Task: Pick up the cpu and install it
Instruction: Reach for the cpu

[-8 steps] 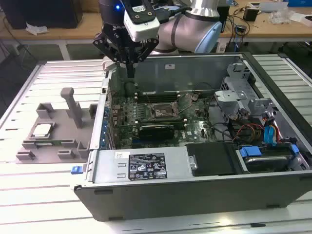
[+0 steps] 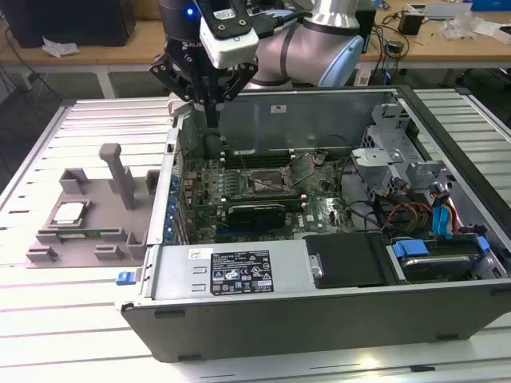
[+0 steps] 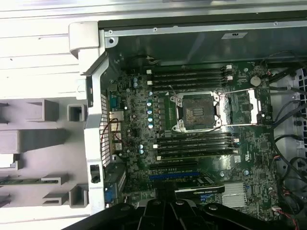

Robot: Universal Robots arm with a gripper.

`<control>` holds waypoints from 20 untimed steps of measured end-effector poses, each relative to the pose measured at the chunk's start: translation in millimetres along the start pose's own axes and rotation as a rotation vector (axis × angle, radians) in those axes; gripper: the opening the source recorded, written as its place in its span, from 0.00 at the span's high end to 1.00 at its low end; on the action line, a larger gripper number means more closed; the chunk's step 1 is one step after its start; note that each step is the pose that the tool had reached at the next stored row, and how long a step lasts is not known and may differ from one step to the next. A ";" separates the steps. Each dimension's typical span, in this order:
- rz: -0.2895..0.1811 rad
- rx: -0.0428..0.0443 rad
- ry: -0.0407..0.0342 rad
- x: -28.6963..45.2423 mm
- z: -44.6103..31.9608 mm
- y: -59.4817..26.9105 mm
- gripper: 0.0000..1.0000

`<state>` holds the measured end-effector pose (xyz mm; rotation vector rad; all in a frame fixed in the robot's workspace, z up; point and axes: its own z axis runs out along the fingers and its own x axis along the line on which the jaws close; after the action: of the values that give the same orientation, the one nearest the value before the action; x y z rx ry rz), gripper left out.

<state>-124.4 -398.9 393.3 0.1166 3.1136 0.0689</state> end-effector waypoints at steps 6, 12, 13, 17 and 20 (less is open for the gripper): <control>0.000 0.0000 -0.0001 15.4 -0.4 -1.1 0.89; 0.000 0.0000 -0.0003 29.1 -0.8 -2.2 0.89; 0.000 0.0000 -0.0004 31.7 -0.9 -2.3 0.89; 0.000 0.0000 -0.0005 39.5 -1.1 -2.9 0.89; 0.000 0.0000 -0.0006 45.6 -1.2 -3.4 0.89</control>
<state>-170.1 -398.9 393.3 0.1165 3.1131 0.0689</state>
